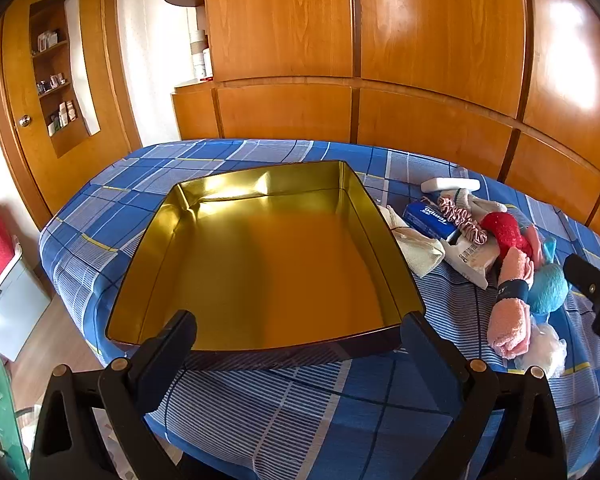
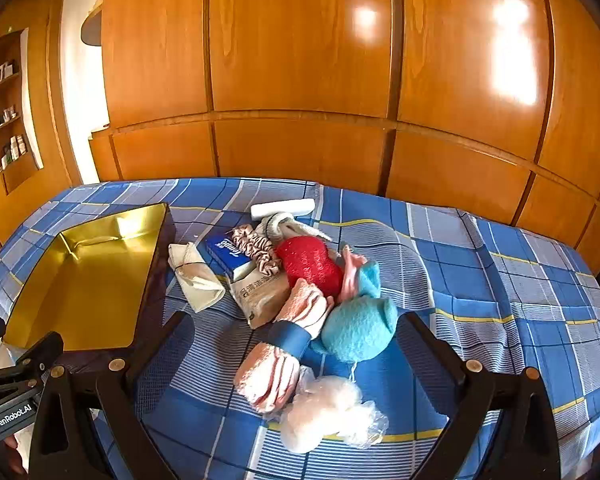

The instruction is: Organize soft objects

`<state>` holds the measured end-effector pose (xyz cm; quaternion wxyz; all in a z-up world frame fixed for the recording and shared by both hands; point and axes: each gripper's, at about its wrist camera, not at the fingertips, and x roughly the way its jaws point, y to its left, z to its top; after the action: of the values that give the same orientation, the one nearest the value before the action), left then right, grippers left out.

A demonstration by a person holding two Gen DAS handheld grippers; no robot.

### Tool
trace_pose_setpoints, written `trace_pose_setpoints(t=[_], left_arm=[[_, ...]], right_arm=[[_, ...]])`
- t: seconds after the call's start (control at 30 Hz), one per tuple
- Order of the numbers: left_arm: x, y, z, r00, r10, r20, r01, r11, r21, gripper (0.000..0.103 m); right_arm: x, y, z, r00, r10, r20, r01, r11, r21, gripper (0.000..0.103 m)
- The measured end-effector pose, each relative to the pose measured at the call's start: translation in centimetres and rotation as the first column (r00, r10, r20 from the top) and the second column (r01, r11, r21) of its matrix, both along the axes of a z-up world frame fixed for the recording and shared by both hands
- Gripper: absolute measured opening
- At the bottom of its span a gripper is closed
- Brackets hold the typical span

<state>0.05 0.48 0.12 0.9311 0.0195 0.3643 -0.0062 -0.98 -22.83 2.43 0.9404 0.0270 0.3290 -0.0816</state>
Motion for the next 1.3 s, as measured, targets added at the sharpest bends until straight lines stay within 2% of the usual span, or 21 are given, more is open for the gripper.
trace_pose_setpoints(t=[0.5,0.63,0.93,1.17,1.3], left_arm=[[0.0,-1.1,0.0,0.999,-0.034,0.008,0.034,0.999,0.033,0.102],[0.0,-1.5,0.1,0.997,-0.083,0.005,0.083,0.996,0.017,0.102],[0.0,-3.7,0.1,0.986,-0.167,-0.003,0.167,0.984,0.055,0.103],[0.4,-6.3,-0.1,0.952,-0.299,-0.07,0.299,0.954,-0.002,0.102],[0.3,-8.8,0.0,0.909,-0.408,-0.085,0.407,0.913,-0.026,0.103]], right_arm=[[0.6,-4.3,0.7,0.999,-0.052,-0.006,0.052,0.998,0.031,0.103],[0.9,-6.3,0.8,0.997,-0.076,-0.015,0.076,0.997,0.029,0.103],[1.2,-12.4,-0.5,0.984,-0.168,-0.053,0.17,0.985,0.033,0.103],[0.7,-16.6,-3.1,0.965,-0.252,-0.071,0.26,0.956,0.134,0.103],[0.1,-17.7,-3.1,0.957,-0.282,-0.069,0.29,0.941,0.175,0.103]])
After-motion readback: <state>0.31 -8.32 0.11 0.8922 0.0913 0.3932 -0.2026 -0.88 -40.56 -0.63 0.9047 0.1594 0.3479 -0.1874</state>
